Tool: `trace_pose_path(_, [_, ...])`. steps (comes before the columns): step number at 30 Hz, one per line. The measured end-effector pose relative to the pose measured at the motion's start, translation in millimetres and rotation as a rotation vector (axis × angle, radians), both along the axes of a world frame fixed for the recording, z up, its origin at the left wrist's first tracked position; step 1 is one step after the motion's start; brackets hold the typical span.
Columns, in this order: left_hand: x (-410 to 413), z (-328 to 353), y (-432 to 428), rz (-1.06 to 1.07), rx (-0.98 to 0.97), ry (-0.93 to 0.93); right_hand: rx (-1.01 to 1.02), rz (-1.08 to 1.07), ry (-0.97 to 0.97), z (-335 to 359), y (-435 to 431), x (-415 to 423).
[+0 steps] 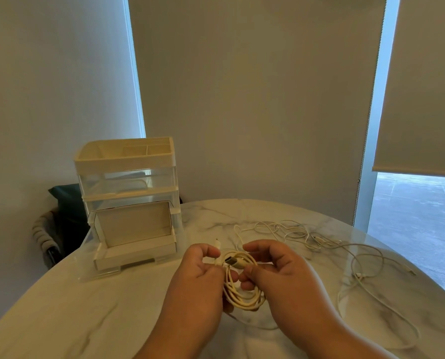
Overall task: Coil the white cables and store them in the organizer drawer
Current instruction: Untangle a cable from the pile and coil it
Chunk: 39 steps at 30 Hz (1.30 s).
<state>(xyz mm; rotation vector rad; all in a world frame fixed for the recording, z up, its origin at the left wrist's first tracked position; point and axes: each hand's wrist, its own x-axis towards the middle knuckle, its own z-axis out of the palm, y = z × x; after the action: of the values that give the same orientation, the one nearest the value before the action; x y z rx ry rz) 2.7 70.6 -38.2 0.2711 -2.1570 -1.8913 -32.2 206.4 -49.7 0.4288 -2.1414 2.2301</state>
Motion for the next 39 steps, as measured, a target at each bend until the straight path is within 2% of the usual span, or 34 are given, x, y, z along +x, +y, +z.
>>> trace_pose_path(13, [-7, -9, -1, -0.001, 0.103, 0.009, 0.088, -0.069, 0.009, -1, 0, -2])
trace_pose_path(22, [-8, -6, -1, 0.003, 0.374, 0.010, 0.112, -0.014, 0.039, -2, 0, -2])
trace_pose_path(28, [-5, -3, 0, -0.024, 0.352, 0.037, 0.313, -0.060, 0.189, -6, 3, -1])
trace_pose_path(34, [-3, 1, -2, -0.059, 0.370, 0.024, 0.119, 0.050, 0.133, -2, 2, -6])
trace_pose_path(39, [-1, 1, -2, -0.058, 0.278, 0.033, 0.118, 0.042, 0.141, -2, 5, -6])
